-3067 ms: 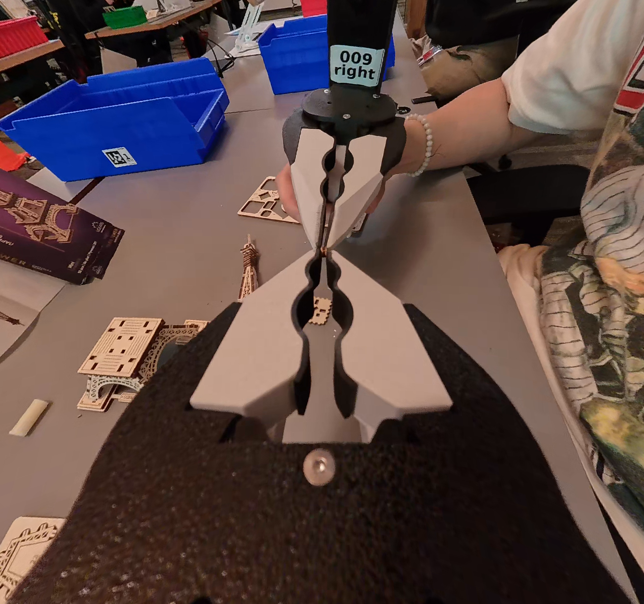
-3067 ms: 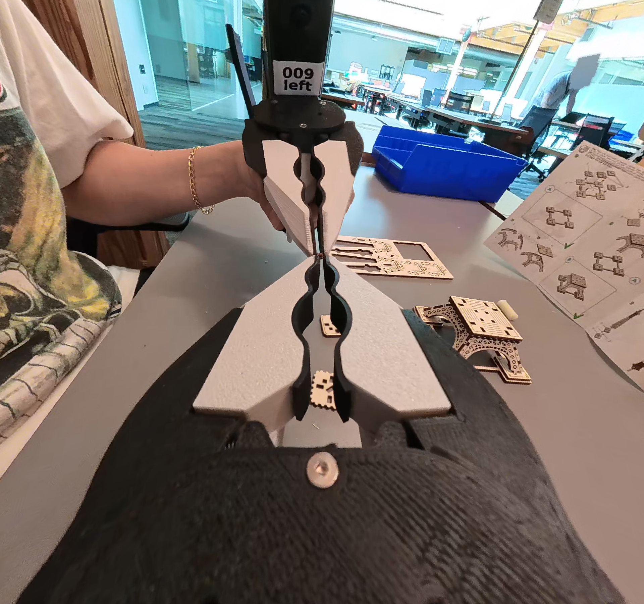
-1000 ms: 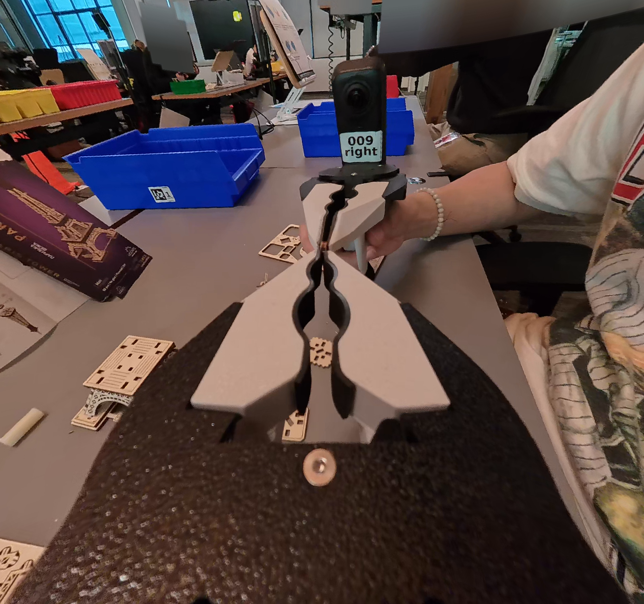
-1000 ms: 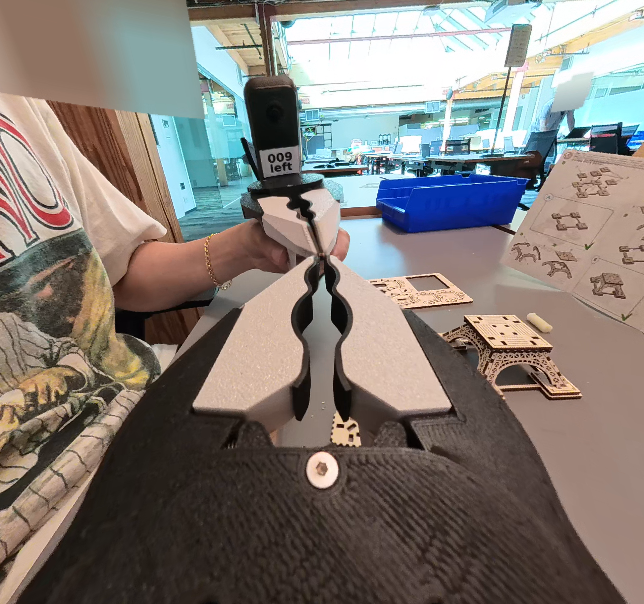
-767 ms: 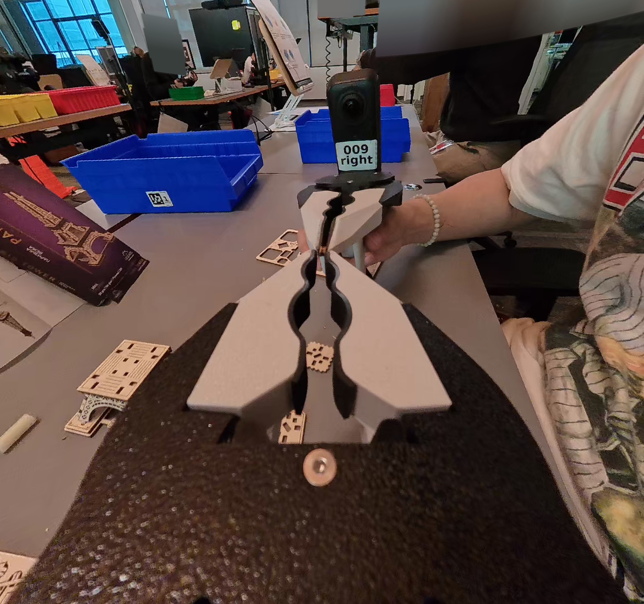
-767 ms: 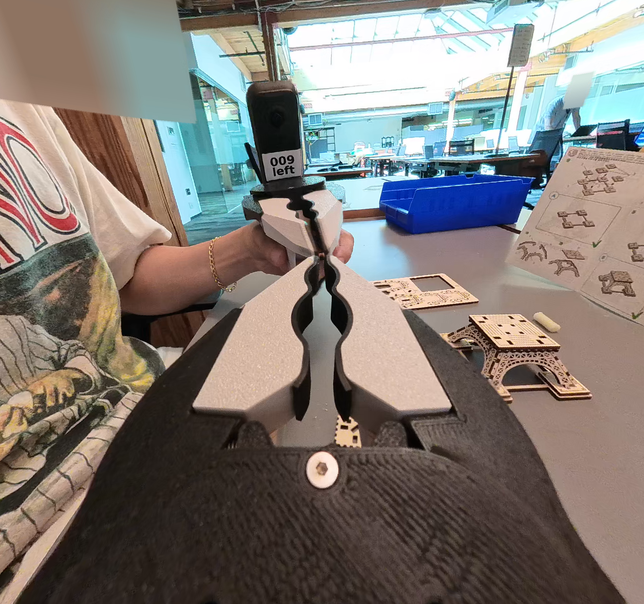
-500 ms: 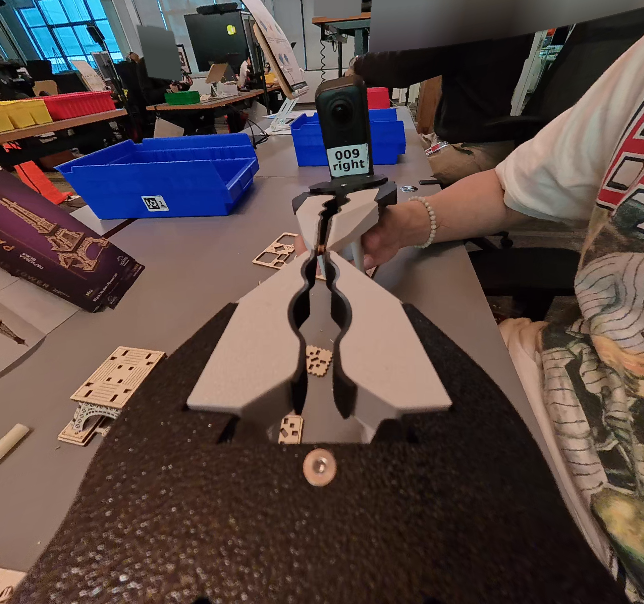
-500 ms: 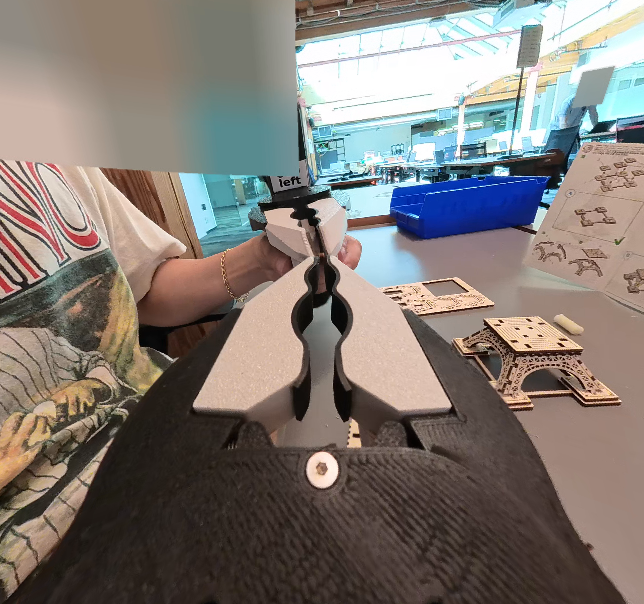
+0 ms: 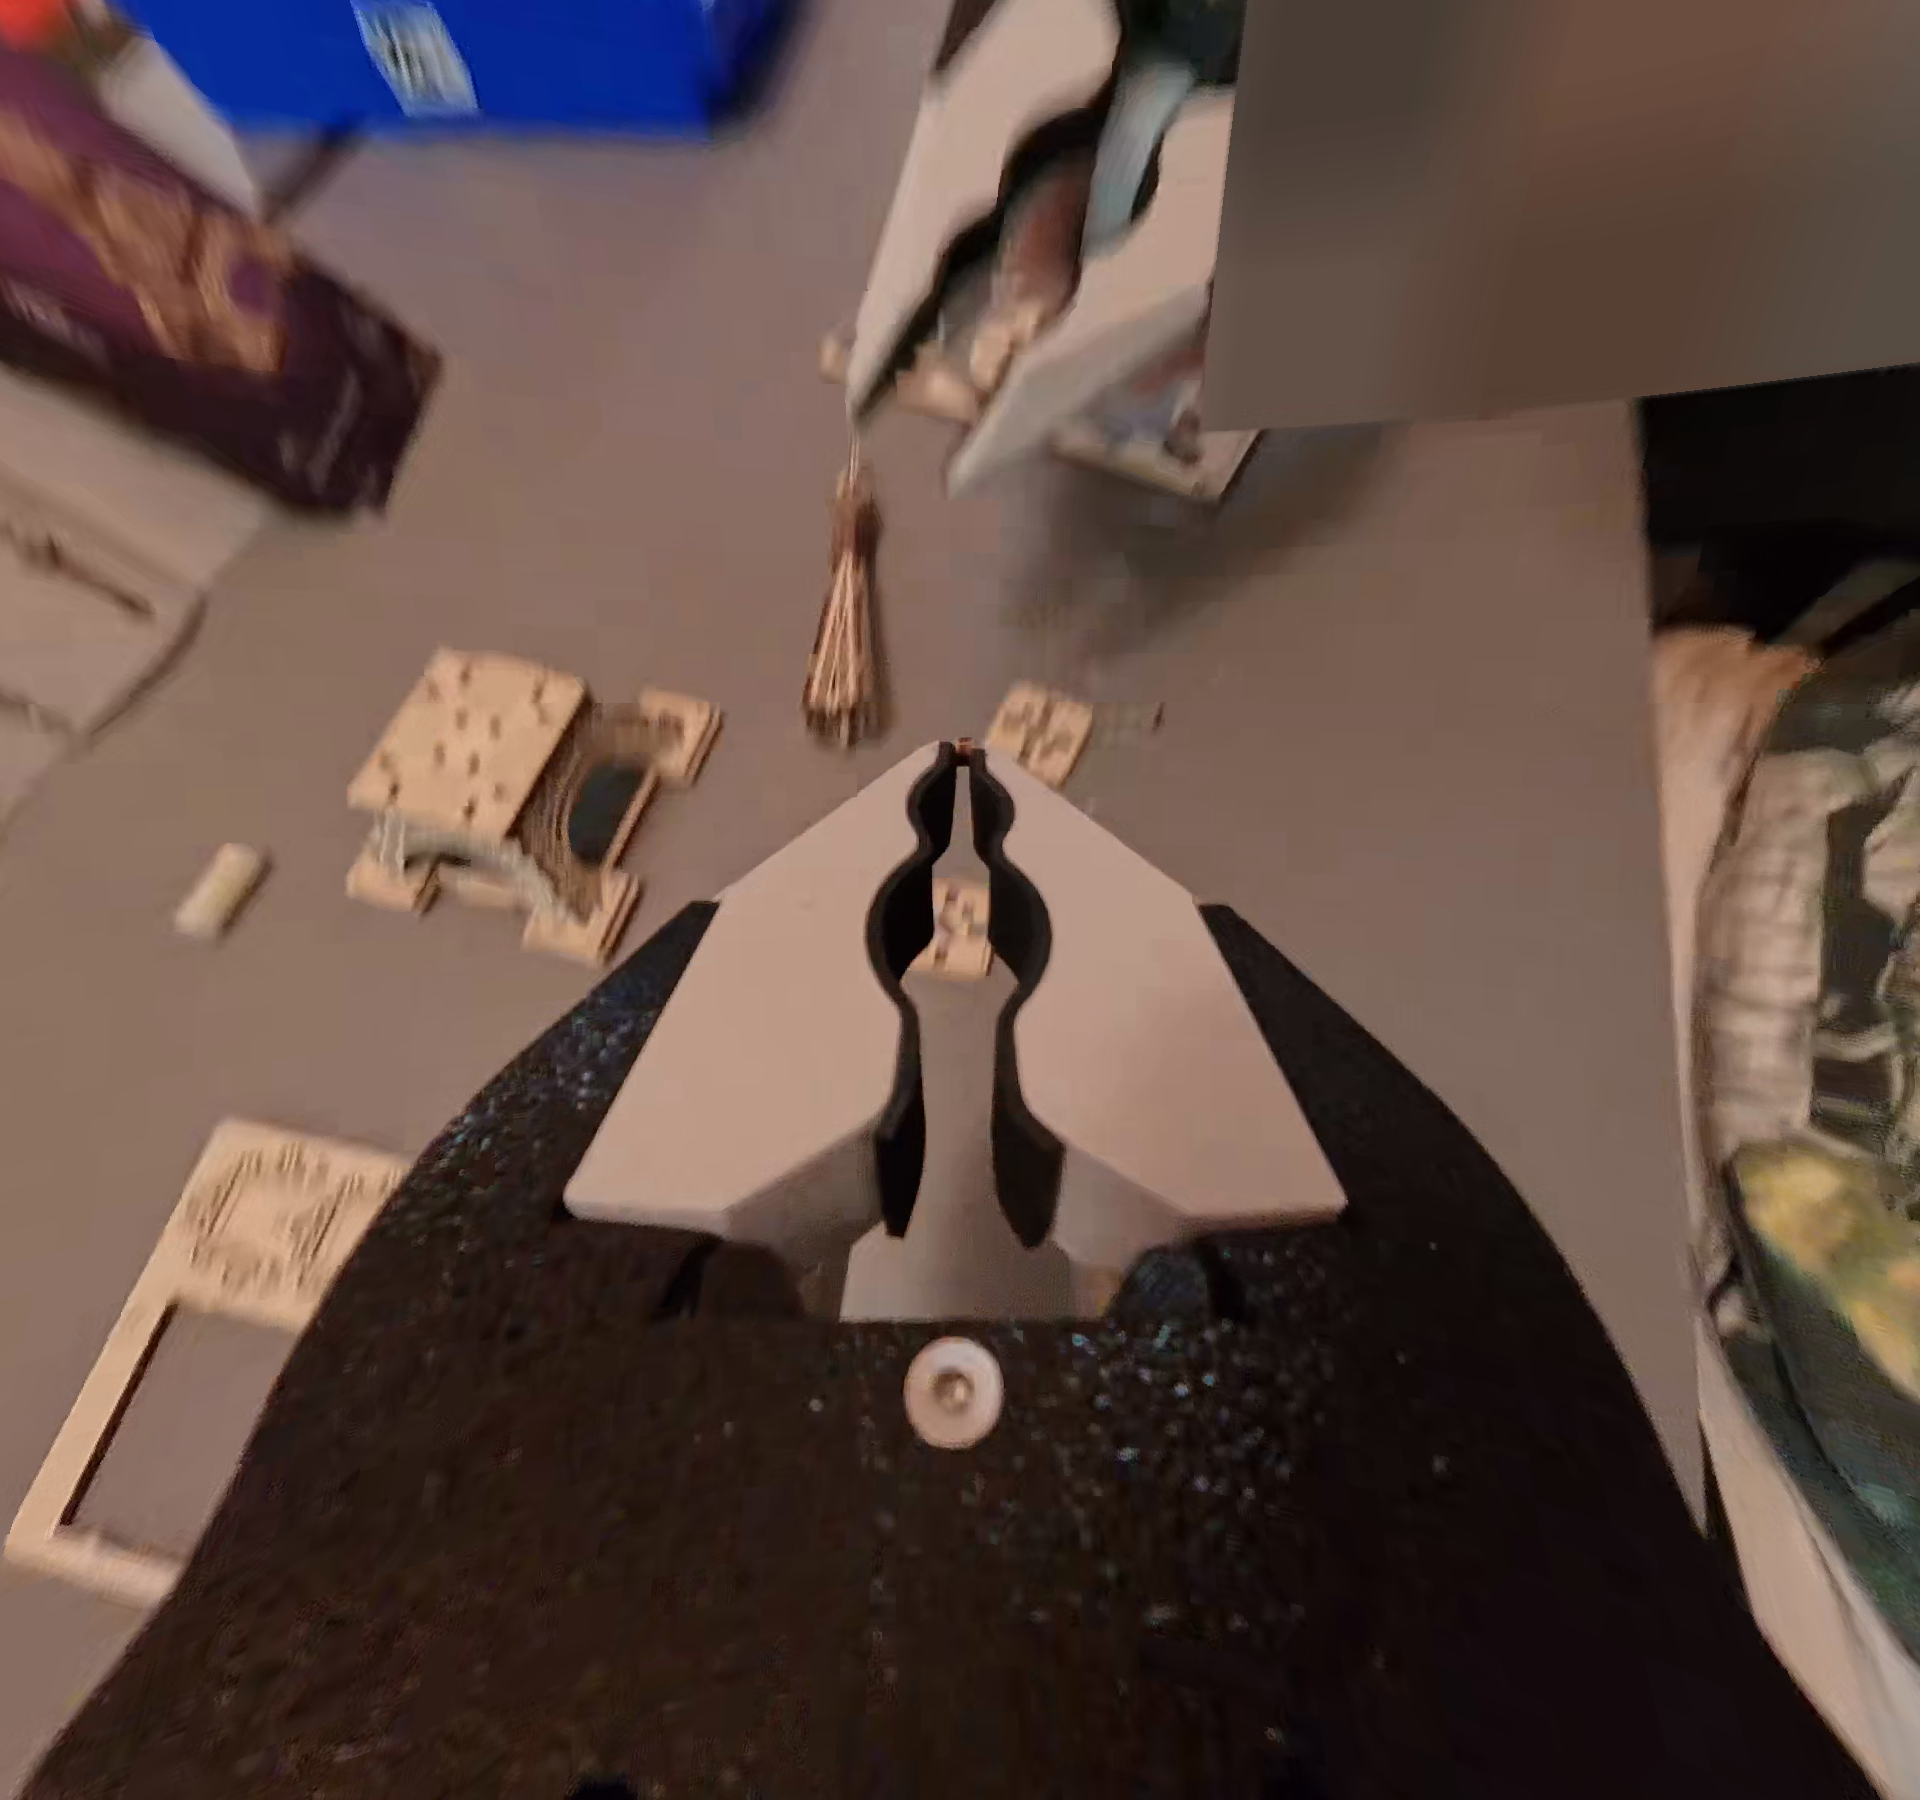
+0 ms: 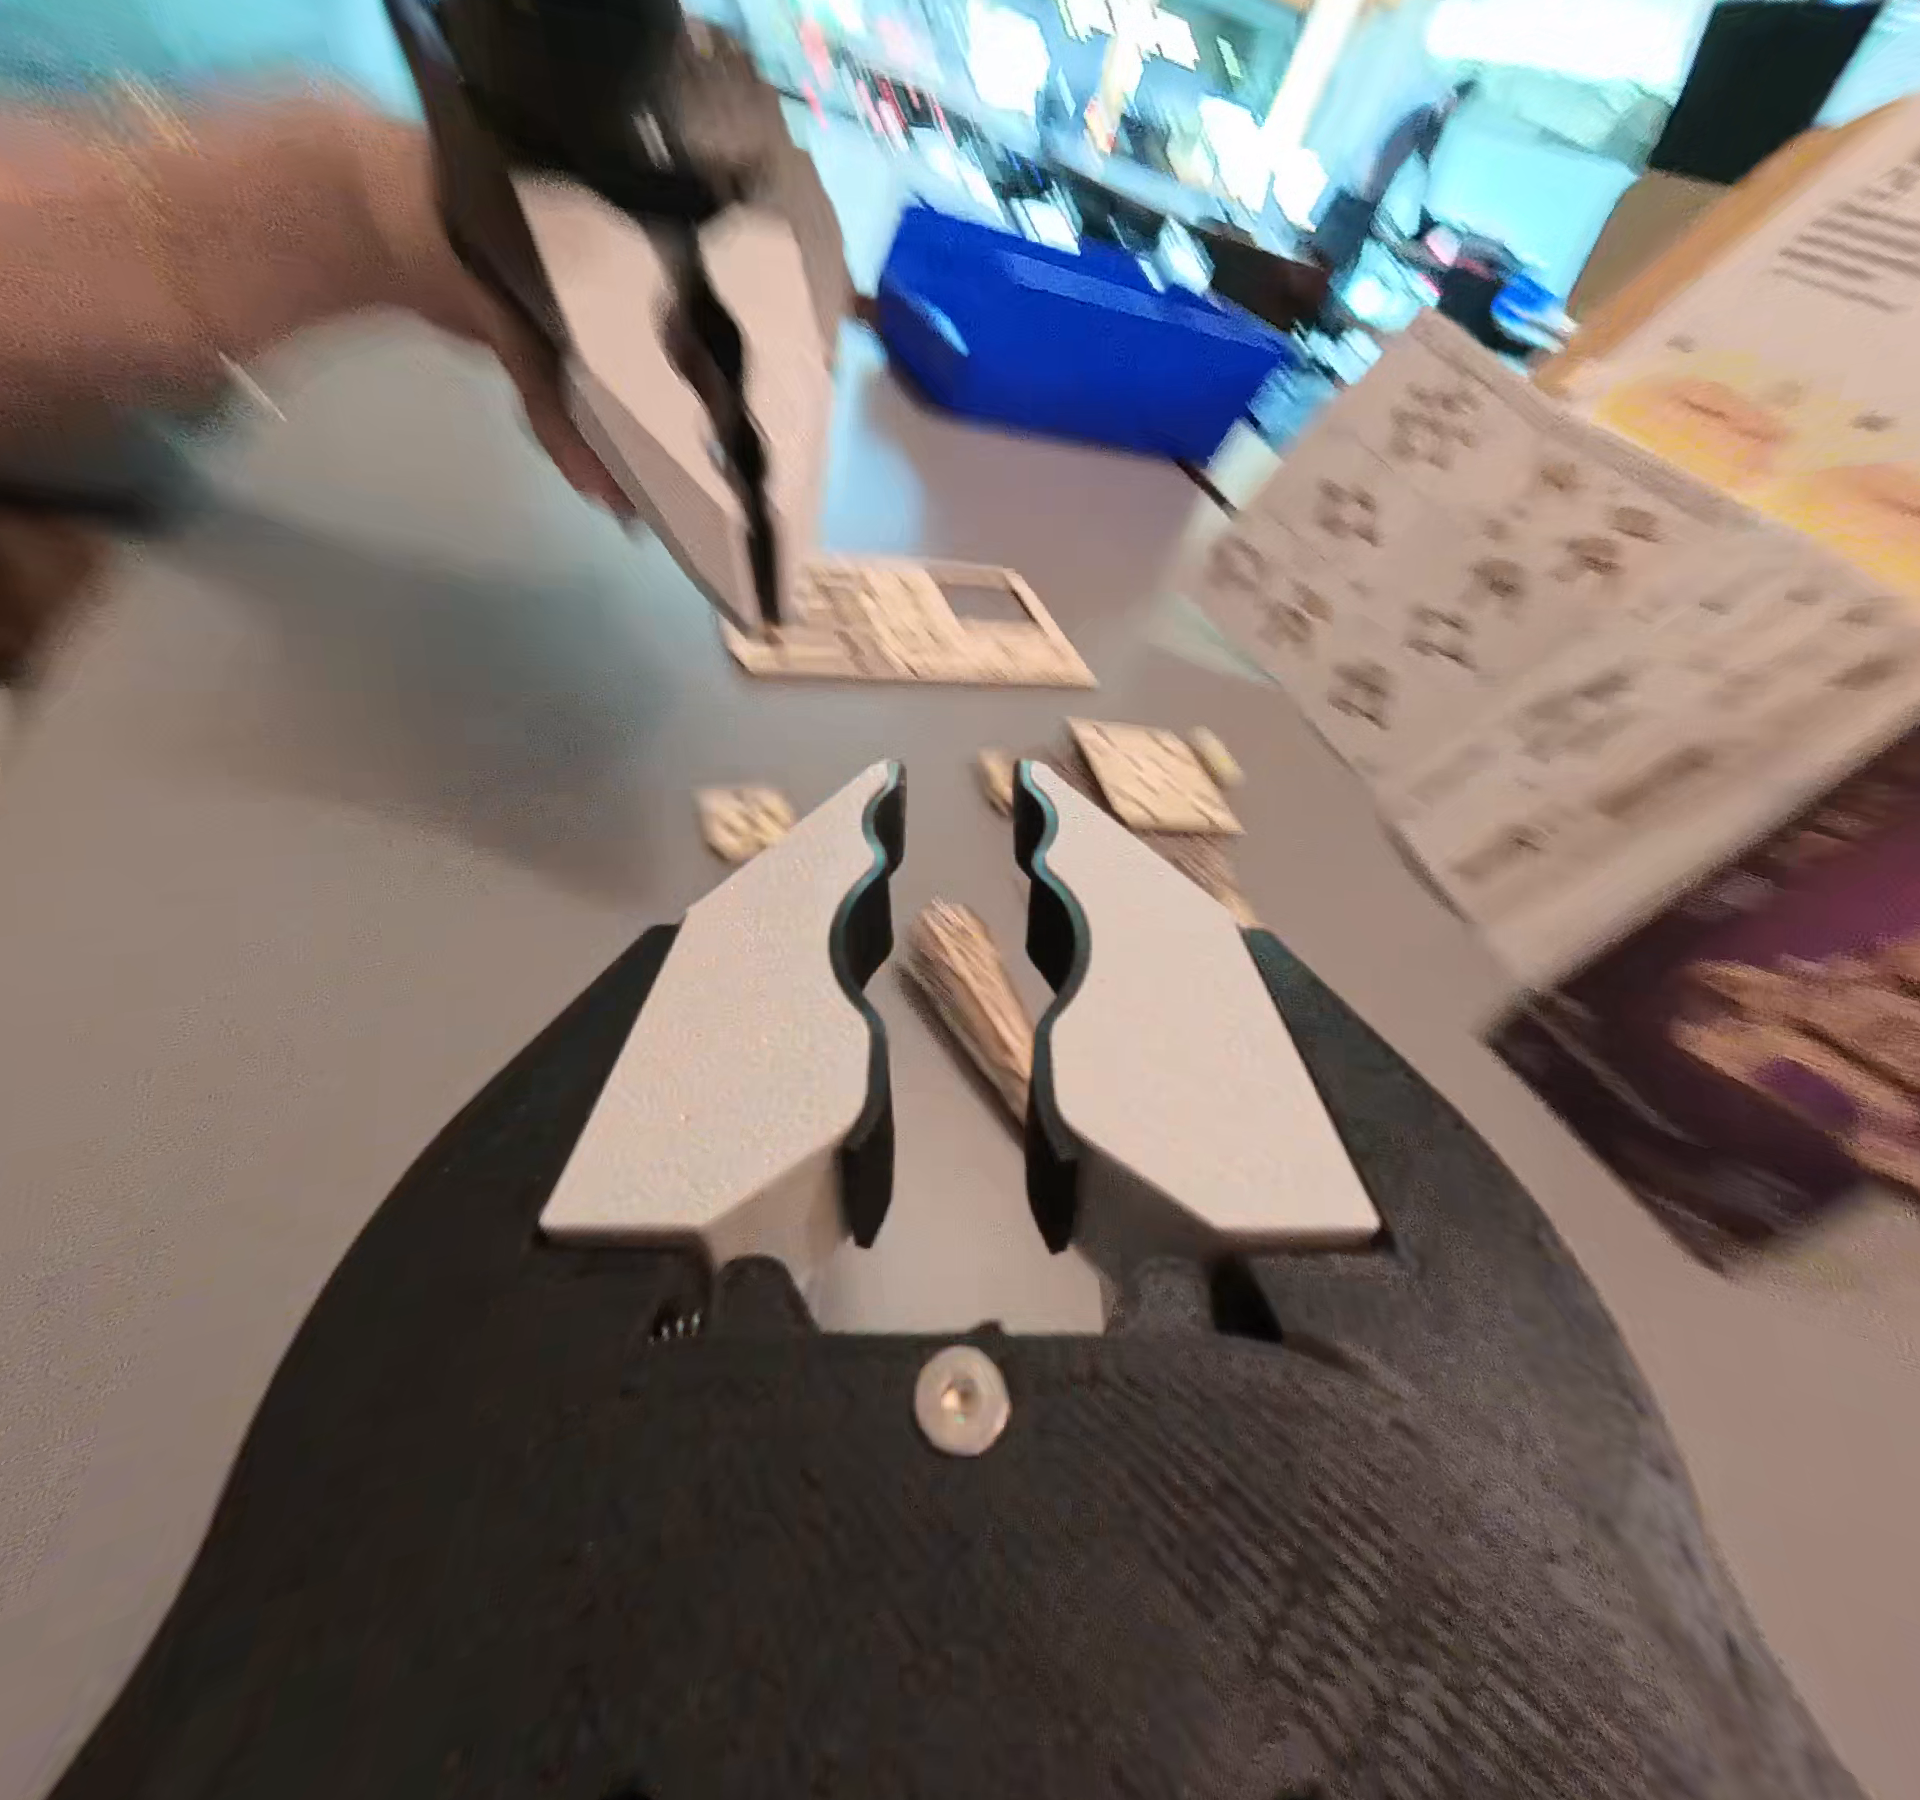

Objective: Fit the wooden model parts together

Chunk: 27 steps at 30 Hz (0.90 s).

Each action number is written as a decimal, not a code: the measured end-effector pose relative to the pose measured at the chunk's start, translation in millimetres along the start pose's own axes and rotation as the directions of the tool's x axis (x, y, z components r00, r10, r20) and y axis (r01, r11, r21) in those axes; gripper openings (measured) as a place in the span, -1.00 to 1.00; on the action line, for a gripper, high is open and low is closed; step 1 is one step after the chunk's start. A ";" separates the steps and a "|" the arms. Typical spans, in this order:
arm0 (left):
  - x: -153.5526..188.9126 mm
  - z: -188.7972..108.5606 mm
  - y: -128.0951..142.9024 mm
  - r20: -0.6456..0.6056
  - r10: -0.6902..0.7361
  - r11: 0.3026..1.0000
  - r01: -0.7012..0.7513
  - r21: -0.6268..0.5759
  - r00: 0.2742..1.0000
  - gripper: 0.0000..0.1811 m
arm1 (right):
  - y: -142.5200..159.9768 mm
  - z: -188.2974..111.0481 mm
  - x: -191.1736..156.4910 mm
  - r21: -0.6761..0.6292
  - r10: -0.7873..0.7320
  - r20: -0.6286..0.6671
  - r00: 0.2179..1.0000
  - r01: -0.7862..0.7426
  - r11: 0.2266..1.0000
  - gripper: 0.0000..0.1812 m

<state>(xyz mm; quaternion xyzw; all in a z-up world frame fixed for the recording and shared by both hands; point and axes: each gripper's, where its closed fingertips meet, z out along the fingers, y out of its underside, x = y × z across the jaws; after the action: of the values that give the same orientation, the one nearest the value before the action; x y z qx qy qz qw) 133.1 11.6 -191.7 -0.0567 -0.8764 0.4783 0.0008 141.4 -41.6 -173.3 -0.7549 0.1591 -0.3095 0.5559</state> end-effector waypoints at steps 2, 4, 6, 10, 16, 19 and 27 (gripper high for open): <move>-5.9 3.2 21.4 -0.029 -0.047 0.986 0.041 -0.165 0.999 -0.99 | 25.9 -5.6 22.0 -0.192 -0.161 -0.107 0.981 0.139 0.972 -0.80; -5.4 9.4 35.3 -0.084 -0.109 0.953 0.080 -0.293 0.991 -0.99 | 47.8 -12.1 36.4 -0.342 -0.240 -0.152 0.959 0.177 0.923 -0.78; -6.2 13.9 47.8 -0.122 -0.124 0.910 0.064 -0.409 0.985 -0.99 | 59.9 -17.6 45.3 -0.408 -0.267 -0.169 0.949 0.179 0.895 -0.75; -11.1 15.9 58.5 -0.134 -0.159 0.830 0.059 -0.554 0.978 -1.00 | 72.6 -37.8 74.9 -0.461 -0.257 -0.272 0.927 0.109 0.881 -0.74; -11.8 19.8 70.3 -0.156 -0.256 0.749 0.094 -0.655 0.954 -0.99 | 99.2 -64.3 104.1 -0.552 -0.274 -0.341 0.899 0.044 0.832 -0.67; -12.1 19.1 70.1 -0.162 -0.230 0.732 0.062 -0.678 0.960 -1.00 | 106.4 -71.3 110.9 -0.561 -0.254 -0.359 0.898 0.010 0.828 -0.65; -10.2 21.9 74.9 -0.159 -0.123 0.669 -0.036 -0.742 0.980 -1.00 | 115.3 -82.3 118.9 -0.575 -0.212 -0.397 0.893 -0.062 0.816 -0.64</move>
<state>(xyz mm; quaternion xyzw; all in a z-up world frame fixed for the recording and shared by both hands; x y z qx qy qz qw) 149.4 32.4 -265.8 -0.0779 -0.9914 0.0730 0.0753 190.4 -210.2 -231.2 -0.8016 0.3361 -0.4331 0.2385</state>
